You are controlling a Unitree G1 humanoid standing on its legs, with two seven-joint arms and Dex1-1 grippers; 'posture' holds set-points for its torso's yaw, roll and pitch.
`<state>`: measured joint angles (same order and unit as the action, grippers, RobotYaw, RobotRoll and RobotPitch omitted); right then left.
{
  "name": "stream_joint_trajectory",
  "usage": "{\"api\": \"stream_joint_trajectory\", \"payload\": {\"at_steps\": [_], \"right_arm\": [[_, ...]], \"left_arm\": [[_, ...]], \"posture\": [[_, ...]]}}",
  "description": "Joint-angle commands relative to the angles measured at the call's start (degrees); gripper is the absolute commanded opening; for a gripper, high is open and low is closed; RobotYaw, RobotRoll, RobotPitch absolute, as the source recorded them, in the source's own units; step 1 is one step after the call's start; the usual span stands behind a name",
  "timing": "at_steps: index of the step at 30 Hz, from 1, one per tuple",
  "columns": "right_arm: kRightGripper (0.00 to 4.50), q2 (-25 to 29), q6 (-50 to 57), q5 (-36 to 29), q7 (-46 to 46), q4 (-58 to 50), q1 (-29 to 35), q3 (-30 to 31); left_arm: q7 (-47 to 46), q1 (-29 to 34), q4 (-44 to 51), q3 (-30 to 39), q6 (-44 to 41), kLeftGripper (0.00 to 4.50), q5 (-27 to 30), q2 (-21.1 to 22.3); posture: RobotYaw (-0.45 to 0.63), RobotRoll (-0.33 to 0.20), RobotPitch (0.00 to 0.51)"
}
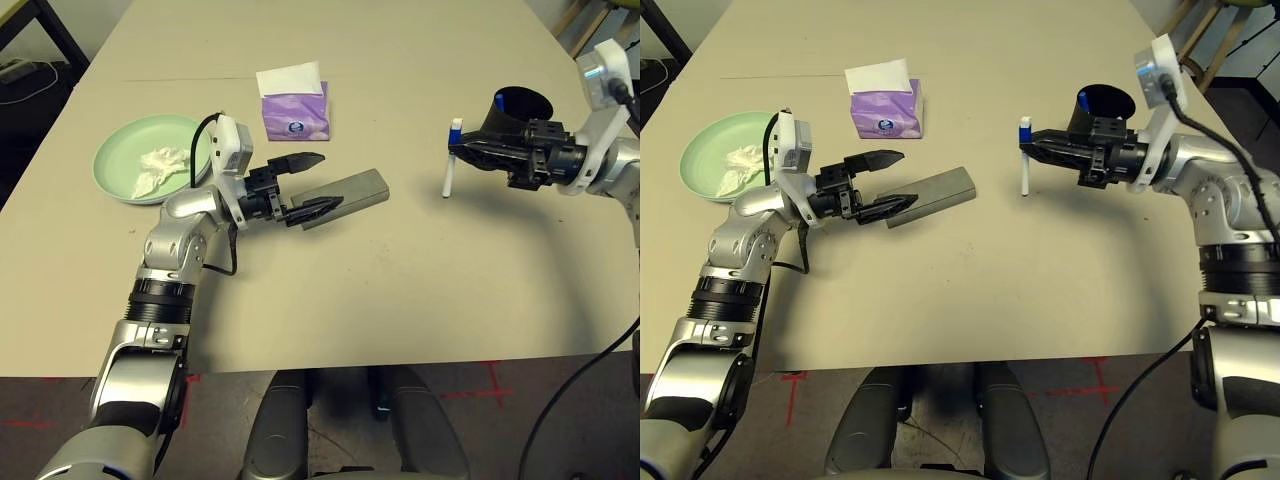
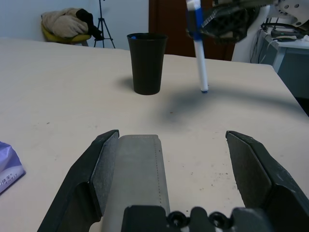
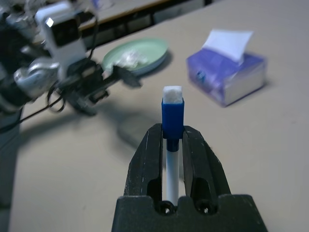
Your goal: Organize and tidy the items on the table.
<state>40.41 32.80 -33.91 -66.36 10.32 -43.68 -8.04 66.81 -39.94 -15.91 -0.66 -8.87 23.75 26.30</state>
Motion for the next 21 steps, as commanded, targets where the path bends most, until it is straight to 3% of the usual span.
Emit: {"api": "stream_joint_trajectory", "payload": {"at_steps": [1,10,14,21], "right_arm": [[0.42,-1.9,-2.8,0.0,4.3,-0.6,-0.7,-2.9],[0.42,-13.5,-15.1,2.7,25.1,-0.7,-1.6,-9.7],[0.42,-14.8,-17.7,8.3,34.6,1.4,-3.1,-8.7],[0.42,-16.4,-20.7,11.6,41.4,2.3,-5.4,-8.5]], "left_arm": [[0.4,-0.6,-1.8,-1.0,1.2,4.50,-2.4,0.9],[-0.9,-0.2,-2.5,-1.4,0.6,4.50,-4.0,1.0],[-0.5,-0.4,-3.0,-1.5,0.8,4.50,-4.4,1.1],[-0.3,-0.9,-3.7,-1.6,0.9,4.50,-4.7,1.1]], "posture": [[0.09,0.000,0.156],[0.09,0.000,0.151],[0.09,0.000,0.147],[0.09,0.000,0.143]]}}
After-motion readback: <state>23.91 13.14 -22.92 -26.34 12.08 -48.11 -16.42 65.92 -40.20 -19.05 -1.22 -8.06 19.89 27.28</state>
